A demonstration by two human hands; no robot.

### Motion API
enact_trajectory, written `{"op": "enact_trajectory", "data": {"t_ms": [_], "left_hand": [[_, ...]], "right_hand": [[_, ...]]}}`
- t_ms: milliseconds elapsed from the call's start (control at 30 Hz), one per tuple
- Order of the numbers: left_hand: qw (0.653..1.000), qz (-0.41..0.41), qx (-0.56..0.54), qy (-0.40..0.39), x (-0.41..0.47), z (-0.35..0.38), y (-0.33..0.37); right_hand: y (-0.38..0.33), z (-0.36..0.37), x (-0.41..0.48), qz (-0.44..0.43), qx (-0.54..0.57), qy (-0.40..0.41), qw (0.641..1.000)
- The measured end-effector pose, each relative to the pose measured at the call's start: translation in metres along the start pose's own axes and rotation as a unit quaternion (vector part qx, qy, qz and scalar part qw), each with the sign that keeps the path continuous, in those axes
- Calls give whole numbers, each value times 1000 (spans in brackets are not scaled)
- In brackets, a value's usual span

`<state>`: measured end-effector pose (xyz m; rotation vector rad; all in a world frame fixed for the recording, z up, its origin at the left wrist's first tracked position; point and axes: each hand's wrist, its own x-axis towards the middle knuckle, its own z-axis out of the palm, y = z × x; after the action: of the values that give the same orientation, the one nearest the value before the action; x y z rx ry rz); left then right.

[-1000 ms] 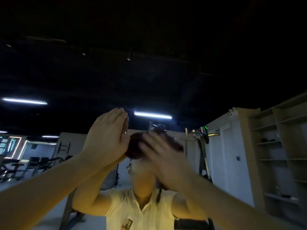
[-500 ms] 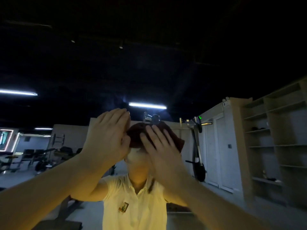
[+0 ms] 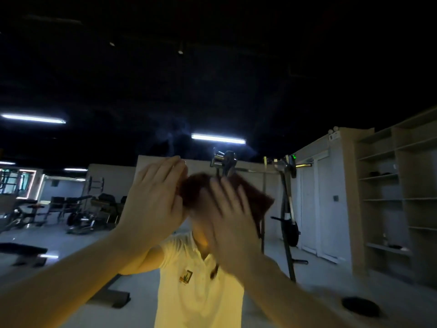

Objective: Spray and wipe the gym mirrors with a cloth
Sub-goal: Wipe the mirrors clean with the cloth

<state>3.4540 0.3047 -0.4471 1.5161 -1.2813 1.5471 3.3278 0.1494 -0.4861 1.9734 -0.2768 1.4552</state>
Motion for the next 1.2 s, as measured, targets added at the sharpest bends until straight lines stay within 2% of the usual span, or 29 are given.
{"op": "enact_trajectory", "data": {"t_ms": [67,133,167,200,233,300,333,400,467,500,633,733,767,833,867,900,933,1000,1067,1133,1200], "left_hand": [[1000,-16,-11,-13,-11,0,3],[999,-11,-19,-32,-24,1,4],[999,-3,-16,-41,-30,0,4],[999,5,-9,-48,-34,0,4],[998,11,-1,-57,-38,-1,2],[997,12,7,-75,-45,0,-1],[997,8,9,-79,-48,0,-2],[997,1,11,-80,-53,2,-2],[998,-6,6,-65,-58,1,-1],[999,-8,-2,-51,-61,1,-1],[997,-40,-64,-10,-77,3,1],[995,-53,-76,-19,-100,9,6],[996,-49,-68,-29,-109,11,10],[996,-45,-62,-45,-122,11,14],[996,-42,-63,-51,-125,8,15],[996,-37,-61,-57,-126,6,16],[996,-32,-58,-65,-127,4,16],[996,-11,-49,-77,-128,3,16],[995,-5,-31,-91,-133,5,17],[995,-7,-20,-102,-136,8,16],[995,-9,-30,-99,-137,10,15]], "right_hand": [[-8,-1,-60,-145,-17,-62,987],[17,-9,-79,-299,-64,-124,944],[38,-13,-70,-342,-96,-150,923],[58,-15,-51,-345,-121,-163,916],[77,-17,-25,-301,-132,-161,931],[103,-23,33,-130,-114,-89,981],[107,-28,59,-43,-88,-44,994],[90,-32,96,95,-45,17,994],[55,-21,104,153,-24,48,987],[37,-13,97,140,-23,50,989],[-22,9,15,-7,-5,10,1000],[-40,15,-57,-95,2,-35,995],[-40,13,-78,-147,-2,-65,987],[-21,6,-101,-285,-56,-119,949],[-3,0,-97,-336,-93,-132,928],[17,-6,-85,-349,-120,-135,920],[35,-10,-66,-318,-127,-121,932],[62,-17,-22,-142,-103,-71,982],[60,-21,12,28,-65,-25,997],[33,-14,26,111,-35,12,993],[3,-5,22,128,-7,24,992]]}}
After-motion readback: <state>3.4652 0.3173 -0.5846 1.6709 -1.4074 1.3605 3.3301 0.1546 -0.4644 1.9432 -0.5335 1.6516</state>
